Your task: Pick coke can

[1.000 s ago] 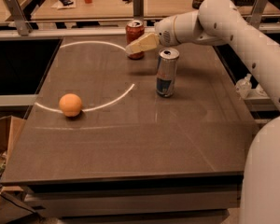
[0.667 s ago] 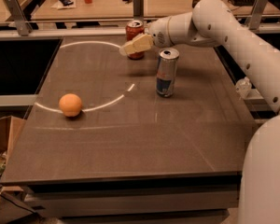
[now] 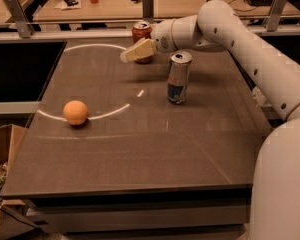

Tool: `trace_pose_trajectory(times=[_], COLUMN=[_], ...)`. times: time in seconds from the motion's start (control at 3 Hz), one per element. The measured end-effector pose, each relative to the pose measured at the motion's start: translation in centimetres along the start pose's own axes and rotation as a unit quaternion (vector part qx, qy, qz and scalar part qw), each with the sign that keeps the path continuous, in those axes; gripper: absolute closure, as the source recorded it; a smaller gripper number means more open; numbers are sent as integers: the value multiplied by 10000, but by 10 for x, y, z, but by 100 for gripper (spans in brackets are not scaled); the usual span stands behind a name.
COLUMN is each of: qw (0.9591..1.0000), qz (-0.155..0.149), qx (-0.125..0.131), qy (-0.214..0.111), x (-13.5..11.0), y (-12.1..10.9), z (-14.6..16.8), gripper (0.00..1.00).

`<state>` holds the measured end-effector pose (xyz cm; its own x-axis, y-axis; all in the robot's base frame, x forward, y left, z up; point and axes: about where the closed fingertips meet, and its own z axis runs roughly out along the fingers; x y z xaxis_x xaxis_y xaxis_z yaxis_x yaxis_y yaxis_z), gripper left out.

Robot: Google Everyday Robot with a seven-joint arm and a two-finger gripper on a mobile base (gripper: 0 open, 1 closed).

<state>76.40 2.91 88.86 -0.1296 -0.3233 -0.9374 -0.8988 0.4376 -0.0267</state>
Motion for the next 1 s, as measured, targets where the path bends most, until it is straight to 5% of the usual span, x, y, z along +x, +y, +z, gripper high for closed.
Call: trace_pose_trajectory(times=[1.0], qw=[9989], qz=[-444], qx=[-148], qy=[-56], x=[-4], y=[-2], z=[1], gripper=[63])
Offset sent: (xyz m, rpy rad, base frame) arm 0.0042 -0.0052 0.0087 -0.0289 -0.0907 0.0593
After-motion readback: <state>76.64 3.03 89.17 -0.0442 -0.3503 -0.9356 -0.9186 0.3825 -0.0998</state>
